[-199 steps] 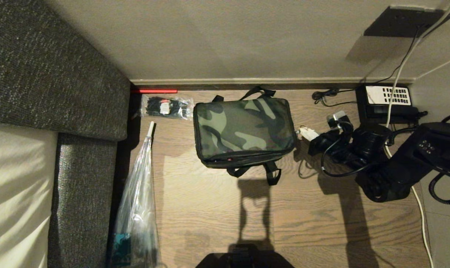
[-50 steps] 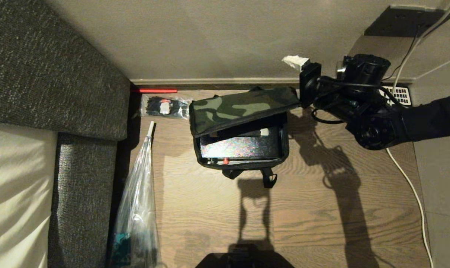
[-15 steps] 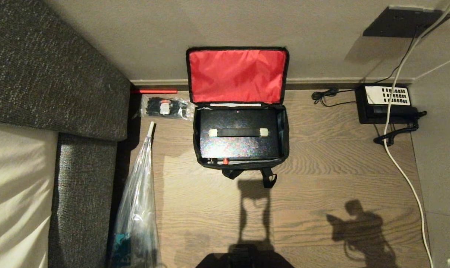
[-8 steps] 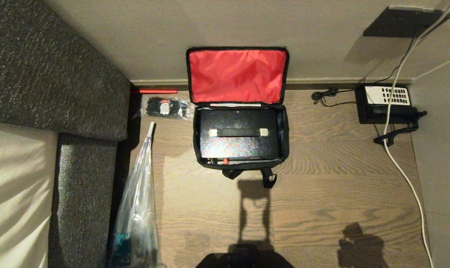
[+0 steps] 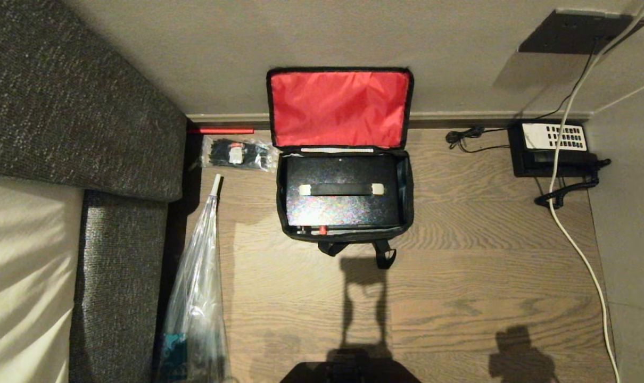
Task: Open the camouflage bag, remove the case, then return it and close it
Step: Grip the handle
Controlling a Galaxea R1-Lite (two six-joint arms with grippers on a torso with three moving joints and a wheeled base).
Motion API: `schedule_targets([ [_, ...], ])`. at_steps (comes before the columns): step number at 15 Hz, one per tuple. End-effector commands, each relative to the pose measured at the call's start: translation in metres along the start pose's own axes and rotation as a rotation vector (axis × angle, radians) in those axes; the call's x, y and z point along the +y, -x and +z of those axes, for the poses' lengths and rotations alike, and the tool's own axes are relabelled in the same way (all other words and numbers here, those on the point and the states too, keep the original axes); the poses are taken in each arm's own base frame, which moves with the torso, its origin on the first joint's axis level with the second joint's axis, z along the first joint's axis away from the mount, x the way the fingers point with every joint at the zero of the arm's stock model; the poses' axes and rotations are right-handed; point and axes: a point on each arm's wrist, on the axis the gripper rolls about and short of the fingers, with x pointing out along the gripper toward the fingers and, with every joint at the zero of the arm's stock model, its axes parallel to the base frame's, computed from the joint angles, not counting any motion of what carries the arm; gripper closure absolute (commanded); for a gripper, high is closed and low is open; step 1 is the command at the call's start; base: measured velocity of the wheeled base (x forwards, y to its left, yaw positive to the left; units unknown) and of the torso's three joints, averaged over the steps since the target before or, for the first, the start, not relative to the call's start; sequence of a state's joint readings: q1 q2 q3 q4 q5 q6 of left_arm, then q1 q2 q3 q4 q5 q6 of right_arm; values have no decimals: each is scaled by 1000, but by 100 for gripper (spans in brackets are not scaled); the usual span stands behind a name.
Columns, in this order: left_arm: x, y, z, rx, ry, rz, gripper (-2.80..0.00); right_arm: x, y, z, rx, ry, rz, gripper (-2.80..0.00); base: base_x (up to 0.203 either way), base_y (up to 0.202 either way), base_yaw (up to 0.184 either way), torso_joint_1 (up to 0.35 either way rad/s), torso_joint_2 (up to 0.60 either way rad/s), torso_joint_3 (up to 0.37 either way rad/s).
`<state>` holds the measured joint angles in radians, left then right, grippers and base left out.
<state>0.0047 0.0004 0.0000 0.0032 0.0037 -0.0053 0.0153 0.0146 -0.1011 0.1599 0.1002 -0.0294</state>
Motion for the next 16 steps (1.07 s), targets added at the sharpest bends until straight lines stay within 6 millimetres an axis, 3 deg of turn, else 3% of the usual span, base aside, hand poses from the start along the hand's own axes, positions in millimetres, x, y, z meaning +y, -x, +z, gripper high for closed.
schedule_targets([
  [1,0,0,-1,1,1,2,0,-2,-6,-10,-35,23,-91,0,0,0,0,0,0,0],
  [16,0,0,-1,1,2,1,0,-2,-7,-11,-63,-4,-91,0,0,0,0,0,0,0],
])
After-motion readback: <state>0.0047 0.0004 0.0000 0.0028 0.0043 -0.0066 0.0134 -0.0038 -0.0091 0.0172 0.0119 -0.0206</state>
